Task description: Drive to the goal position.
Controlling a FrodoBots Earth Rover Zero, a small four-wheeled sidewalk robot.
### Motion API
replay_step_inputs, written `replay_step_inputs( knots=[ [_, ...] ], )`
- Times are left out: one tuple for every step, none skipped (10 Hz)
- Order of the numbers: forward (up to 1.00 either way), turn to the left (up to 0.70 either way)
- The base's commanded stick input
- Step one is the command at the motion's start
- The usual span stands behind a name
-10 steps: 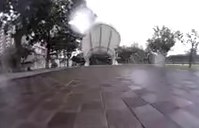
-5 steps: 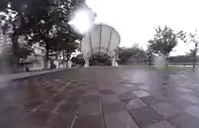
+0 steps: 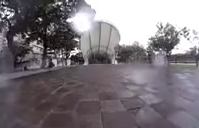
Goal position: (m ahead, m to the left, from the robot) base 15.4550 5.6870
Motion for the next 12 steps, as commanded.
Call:
replay_step_inputs(
  knots=[
    [0.86, 0.04],
    [0.86, 0.20],
    [0.86, 0.24],
    [0.86, 0.05],
    [0.86, 0.00],
    [0.86, 0.00],
    [0.87, 0.00],
    [0.87, 0.00],
    [0.87, 0.00],
    [0.87, 0.00],
    [0.87, 0.00],
    [0.87, 0.00]
  ],
)
